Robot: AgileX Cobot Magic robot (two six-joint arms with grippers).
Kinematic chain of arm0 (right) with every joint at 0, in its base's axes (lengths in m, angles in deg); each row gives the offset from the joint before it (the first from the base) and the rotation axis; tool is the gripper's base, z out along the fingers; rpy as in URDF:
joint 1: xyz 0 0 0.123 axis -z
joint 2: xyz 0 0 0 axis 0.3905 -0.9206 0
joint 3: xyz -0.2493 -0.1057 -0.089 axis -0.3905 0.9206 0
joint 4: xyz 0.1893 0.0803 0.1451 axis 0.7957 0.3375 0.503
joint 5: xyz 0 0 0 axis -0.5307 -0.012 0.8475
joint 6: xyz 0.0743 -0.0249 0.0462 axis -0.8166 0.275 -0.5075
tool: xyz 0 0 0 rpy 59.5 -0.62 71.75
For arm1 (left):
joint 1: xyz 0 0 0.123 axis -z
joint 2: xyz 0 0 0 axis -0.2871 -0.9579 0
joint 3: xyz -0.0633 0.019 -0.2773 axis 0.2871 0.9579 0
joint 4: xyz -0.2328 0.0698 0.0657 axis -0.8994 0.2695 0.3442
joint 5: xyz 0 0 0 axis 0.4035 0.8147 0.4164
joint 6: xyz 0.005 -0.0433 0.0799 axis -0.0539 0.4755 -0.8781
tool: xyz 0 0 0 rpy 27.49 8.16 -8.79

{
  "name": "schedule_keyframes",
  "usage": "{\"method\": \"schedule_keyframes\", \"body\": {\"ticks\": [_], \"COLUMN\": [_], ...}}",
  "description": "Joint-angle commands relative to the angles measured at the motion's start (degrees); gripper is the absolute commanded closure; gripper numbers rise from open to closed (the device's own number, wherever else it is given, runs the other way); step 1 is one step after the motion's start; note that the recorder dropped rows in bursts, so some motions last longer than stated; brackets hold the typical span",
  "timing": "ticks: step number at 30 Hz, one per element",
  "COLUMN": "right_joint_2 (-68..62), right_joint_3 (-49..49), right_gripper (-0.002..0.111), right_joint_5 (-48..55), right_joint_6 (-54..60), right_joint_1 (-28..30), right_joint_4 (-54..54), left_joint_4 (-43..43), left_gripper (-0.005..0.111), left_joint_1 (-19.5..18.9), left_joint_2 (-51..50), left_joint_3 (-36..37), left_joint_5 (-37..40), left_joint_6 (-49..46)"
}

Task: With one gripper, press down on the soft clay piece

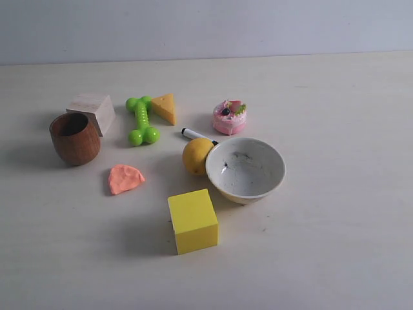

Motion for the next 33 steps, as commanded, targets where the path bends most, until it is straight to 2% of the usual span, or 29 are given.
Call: {"method": "schedule_keyframes", "body": {"ticks": [1, 4, 11, 18, 20, 22, 24, 28, 30, 33], "right_joint_2": [0.40, 0.40, 0.40, 0.40, 0.40, 0.40, 0.40, 0.40, 0.40, 0.40], "right_joint_3": [0.23, 0.23, 0.23, 0.23, 0.23, 0.23, 0.23, 0.23, 0.23, 0.23], "right_gripper": [0.108, 0.108, 0.108, 0.108, 0.108, 0.108, 0.108, 0.108, 0.108, 0.108], "right_joint_5": [-0.27, -0.27, -0.27, -0.27, -0.27, -0.27, -0.27, -0.27, -0.27, -0.27], "right_joint_6": [0.05, 0.05, 0.05, 0.05, 0.05, 0.05, 0.05, 0.05, 0.05, 0.05], "right_joint_1": [0.30, 0.30, 0.30, 0.30, 0.30, 0.30, 0.30, 0.30, 0.30, 0.30], "right_joint_4": [-0.12, -0.12, -0.12, -0.12, -0.12, -0.12, -0.12, -0.12, -0.12, -0.12], "left_joint_4": [-7.55, -9.21, -10.38, -13.05, -12.78, -8.26, 0.13, 2.04, 2.93, 9.37], "left_gripper": [0.107, 0.107, 0.107, 0.107, 0.107, 0.107, 0.107, 0.107, 0.107, 0.107], "left_joint_1": [0.34, 0.34, 0.34, 0.34, 0.34, 0.34, 0.34, 0.48, 1.80, 4.81], "left_joint_2": [-1.76, -1.76, -1.76, -1.80, -2.68, -4.48, -6.33, -9.32, -10.71, -13.72], "left_joint_3": [-1.40, -1.40, -1.40, -1.40, -2.14, -3.76, -5.36, -7.58, -8.01, -9.23], "left_joint_5": [-2.68, -6.78, -9.81, -9.30, -7.02, -3.72, -1.92, 1.21, 1.18, 0.82], "left_joint_6": [-1.17, -0.32, -0.07, -0.79, -0.44, 4.38, 10.61, 13.58, 14.98, 20.10]}}
